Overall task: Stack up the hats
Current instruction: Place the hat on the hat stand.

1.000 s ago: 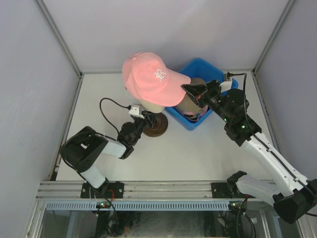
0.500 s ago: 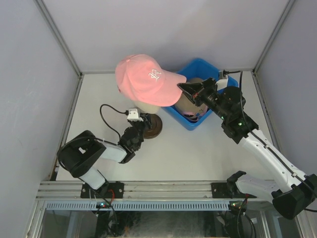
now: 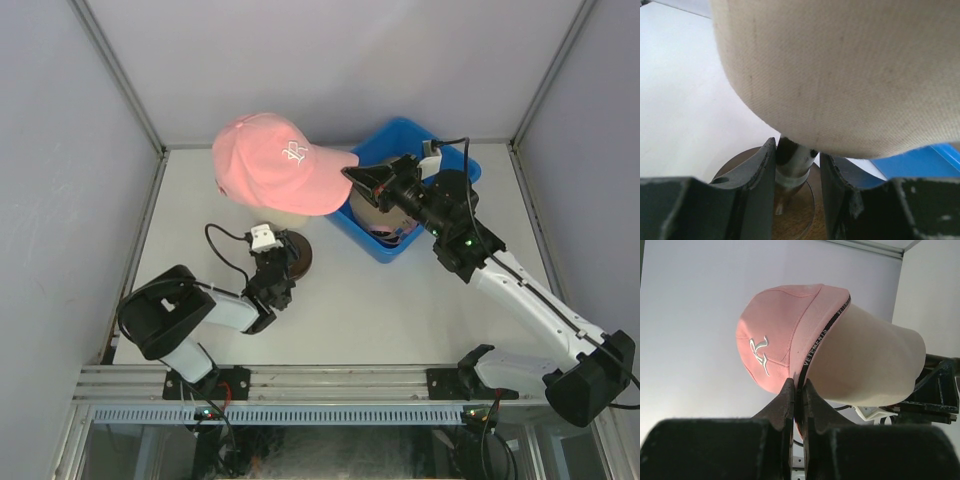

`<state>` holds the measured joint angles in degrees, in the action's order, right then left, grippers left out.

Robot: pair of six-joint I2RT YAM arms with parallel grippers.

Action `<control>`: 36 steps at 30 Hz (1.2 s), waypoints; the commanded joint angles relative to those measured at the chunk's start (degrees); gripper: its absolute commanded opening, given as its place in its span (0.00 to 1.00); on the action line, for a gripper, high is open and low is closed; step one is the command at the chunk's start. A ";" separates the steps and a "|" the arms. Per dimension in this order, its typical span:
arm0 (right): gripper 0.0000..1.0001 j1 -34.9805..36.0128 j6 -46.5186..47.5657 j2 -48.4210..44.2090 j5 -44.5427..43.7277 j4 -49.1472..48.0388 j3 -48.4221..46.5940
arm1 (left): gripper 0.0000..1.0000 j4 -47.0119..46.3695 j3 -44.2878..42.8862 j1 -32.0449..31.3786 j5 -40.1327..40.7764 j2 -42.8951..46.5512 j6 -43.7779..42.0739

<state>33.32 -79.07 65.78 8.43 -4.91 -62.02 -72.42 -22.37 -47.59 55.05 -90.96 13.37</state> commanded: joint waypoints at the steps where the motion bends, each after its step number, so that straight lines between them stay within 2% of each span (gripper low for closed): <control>1: 0.00 -0.14 -0.25 -0.46 -1.02 -2.62 -1.91 | 0.00 -7.16 -1.13 0.31 10.03 2.95 1.84; 16: 0.00 -1.32 -3.91 3.85 0.61 -7.82 5.76 | 0.00 -7.14 -0.97 0.31 12.96 1.72 7.48; 28: 0.00 -1.33 -3.13 6.91 1.15 -8.97 6.32 | 0.00 -7.21 -0.64 0.31 11.48 1.56 8.63; 33: 0.12 -1.41 -1.29 5.53 0.21 -9.50 6.34 | 0.03 -7.17 0.37 0.31 11.13 2.53 9.21; 36: 0.24 -1.67 -0.47 4.86 0.23 -9.95 6.34 | 0.13 -7.13 0.59 0.31 10.54 3.11 9.22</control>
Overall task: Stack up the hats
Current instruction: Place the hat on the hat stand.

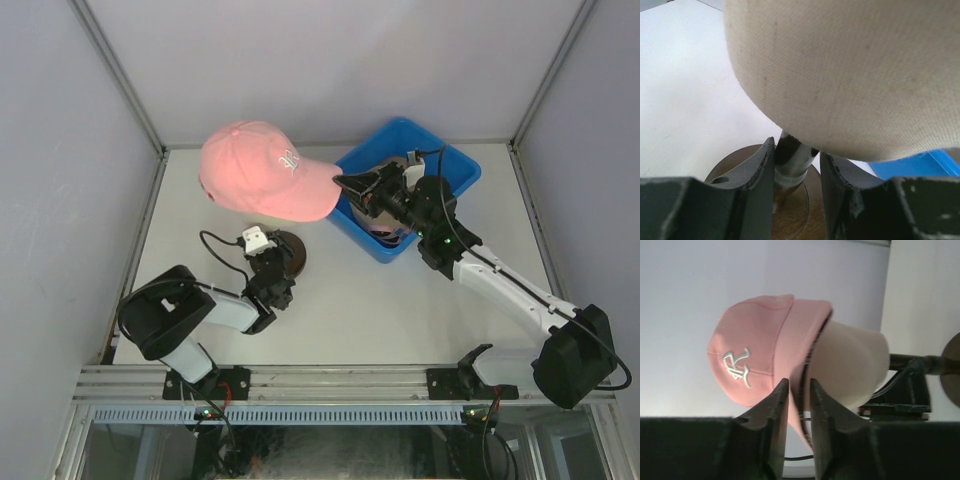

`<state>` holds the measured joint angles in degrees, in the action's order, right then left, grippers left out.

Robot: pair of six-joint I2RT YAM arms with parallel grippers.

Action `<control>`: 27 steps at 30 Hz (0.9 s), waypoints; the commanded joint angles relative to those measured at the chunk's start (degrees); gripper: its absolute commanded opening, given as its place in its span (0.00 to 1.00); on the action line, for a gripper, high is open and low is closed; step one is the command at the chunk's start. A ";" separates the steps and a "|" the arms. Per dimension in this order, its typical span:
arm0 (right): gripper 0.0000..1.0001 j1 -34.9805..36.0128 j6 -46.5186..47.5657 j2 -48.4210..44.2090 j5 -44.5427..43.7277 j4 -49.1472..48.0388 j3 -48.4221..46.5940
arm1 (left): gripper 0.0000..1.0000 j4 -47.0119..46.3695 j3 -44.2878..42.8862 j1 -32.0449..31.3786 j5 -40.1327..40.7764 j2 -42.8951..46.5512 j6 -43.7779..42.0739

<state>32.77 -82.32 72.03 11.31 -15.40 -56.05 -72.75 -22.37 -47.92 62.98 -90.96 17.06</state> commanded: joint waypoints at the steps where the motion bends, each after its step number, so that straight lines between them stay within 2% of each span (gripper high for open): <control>1: 0.28 -1.20 2.93 -1.59 -2.49 0.39 0.41 | 0.16 -6.84 0.72 0.64 2.45 3.29 5.53; 6: 0.40 -1.40 3.72 -2.30 -2.15 0.76 0.40 | 0.28 -6.75 1.45 0.64 2.19 4.29 6.20; 14: 0.44 -1.98 5.95 -5.02 -2.98 2.83 0.41 | 0.45 -6.66 2.07 0.29 1.30 5.54 6.12; 22: 0.45 -3.21 9.02 -8.88 -4.14 6.95 0.36 | 0.51 -6.46 -0.58 -0.38 -1.52 4.61 2.07; 27: 0.45 -3.27 16.17 -14.27 -6.61 13.36 -2.24 | 0.54 -6.46 -0.27 -1.22 -1.46 4.48 1.75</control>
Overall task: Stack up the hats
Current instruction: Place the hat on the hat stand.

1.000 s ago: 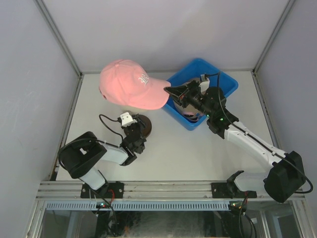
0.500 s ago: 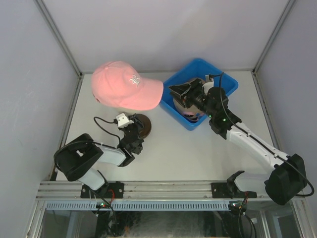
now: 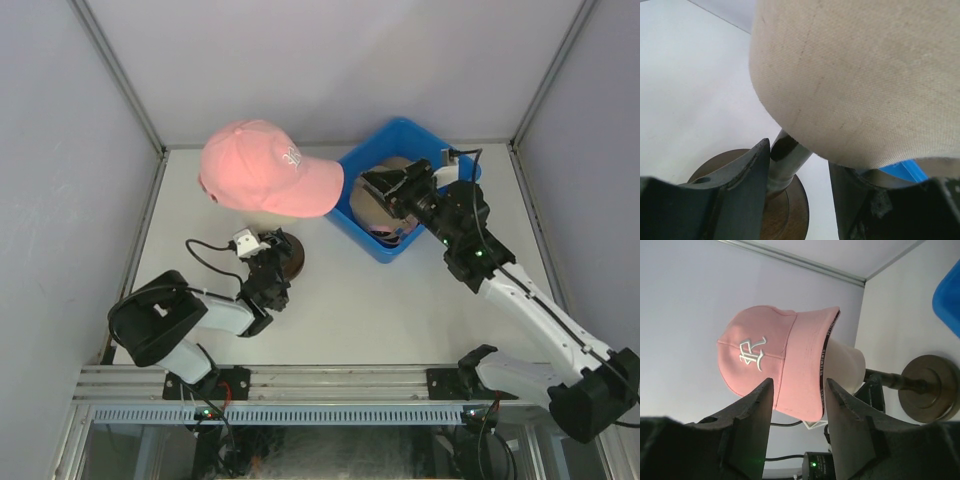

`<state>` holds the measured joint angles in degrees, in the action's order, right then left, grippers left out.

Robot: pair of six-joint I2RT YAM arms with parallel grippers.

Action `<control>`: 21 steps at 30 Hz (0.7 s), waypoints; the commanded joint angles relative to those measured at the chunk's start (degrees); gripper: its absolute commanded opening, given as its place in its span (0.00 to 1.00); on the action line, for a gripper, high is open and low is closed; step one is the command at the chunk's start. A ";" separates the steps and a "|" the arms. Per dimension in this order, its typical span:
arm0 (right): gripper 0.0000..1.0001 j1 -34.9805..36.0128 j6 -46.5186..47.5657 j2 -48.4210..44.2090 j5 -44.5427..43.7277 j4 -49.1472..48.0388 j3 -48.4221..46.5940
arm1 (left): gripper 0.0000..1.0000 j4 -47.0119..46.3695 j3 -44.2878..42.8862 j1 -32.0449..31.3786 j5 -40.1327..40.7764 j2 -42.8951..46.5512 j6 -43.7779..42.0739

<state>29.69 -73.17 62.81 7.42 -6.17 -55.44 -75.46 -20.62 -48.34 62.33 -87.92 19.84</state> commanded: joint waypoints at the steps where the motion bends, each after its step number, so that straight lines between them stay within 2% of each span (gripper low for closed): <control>1: 0.45 0.14 8.41 -6.30 -3.38 5.46 -3.39 | 0.55 -3.74 -1.85 -0.98 -0.85 1.56 -1.07; 7: 0.47 4.84 17.22 -12.48 -11.61 12.87 -6.71 | 0.60 -3.45 -0.35 -1.88 -0.89 1.68 -1.20; 12: 0.47 9.22 21.71 -13.86 -16.04 15.32 -9.48 | 0.63 -2.41 -0.12 -2.33 0.06 0.91 -1.18; 21: 0.50 16.69 28.53 -13.18 -19.72 14.20 -13.90 | 0.65 6.99 0.67 -3.96 4.06 4.40 1.18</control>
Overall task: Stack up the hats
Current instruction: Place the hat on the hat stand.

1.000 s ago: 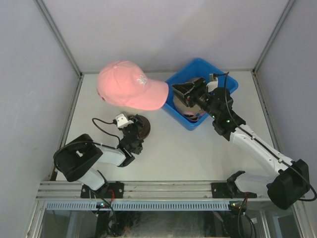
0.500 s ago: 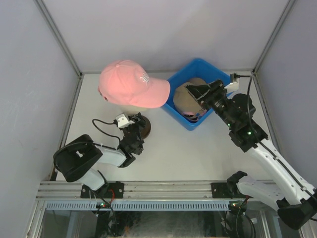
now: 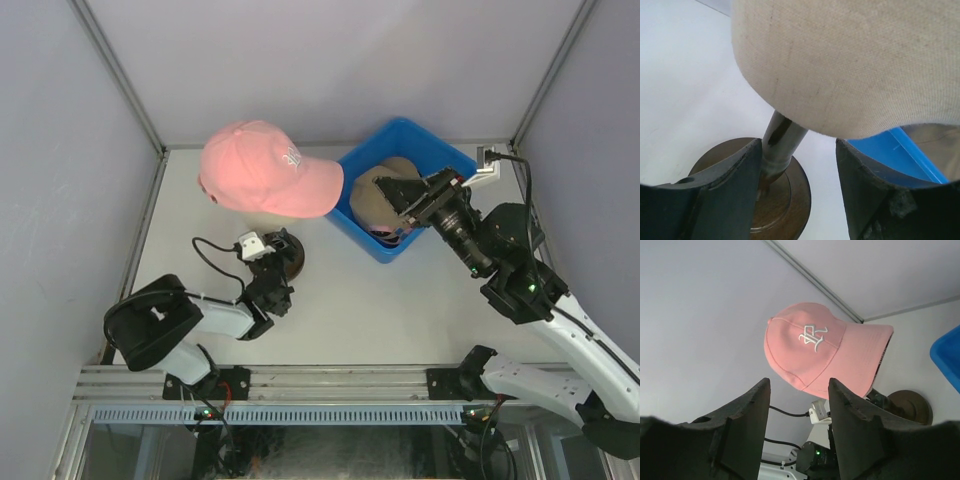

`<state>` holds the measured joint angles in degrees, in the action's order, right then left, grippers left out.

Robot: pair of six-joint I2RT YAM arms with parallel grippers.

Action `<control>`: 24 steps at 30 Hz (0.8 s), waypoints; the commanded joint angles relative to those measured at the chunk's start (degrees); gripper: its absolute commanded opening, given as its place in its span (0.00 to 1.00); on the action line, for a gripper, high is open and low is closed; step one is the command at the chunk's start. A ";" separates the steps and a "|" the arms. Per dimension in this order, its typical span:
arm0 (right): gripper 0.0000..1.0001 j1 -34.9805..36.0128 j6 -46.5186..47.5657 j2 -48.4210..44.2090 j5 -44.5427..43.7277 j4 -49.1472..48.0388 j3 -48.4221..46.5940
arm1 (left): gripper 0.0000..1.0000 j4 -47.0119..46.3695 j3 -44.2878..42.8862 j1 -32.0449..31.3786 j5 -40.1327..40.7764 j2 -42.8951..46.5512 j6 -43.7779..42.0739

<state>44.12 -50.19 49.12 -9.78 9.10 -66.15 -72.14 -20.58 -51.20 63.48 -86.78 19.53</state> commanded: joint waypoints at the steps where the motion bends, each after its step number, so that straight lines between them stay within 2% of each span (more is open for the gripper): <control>1: 0.51 2.36 5.90 0.86 -2.30 -1.26 -3.52 | 0.65 4.54 0.81 -1.28 3.21 3.72 1.90; 11: 0.51 1.71 7.12 3.44 0.51 -1.52 -5.85 | 0.65 11.01 1.70 -4.94 5.66 9.67 3.52; 24: 0.51 2.69 8.47 5.37 3.39 0.10 -8.60 | 0.65 13.78 1.79 -12.76 12.00 15.82 -1.08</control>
<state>46.00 -43.59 54.98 -7.55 10.04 -72.82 -58.74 -20.36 -61.80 71.64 -73.76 21.15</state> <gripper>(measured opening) 0.509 0.651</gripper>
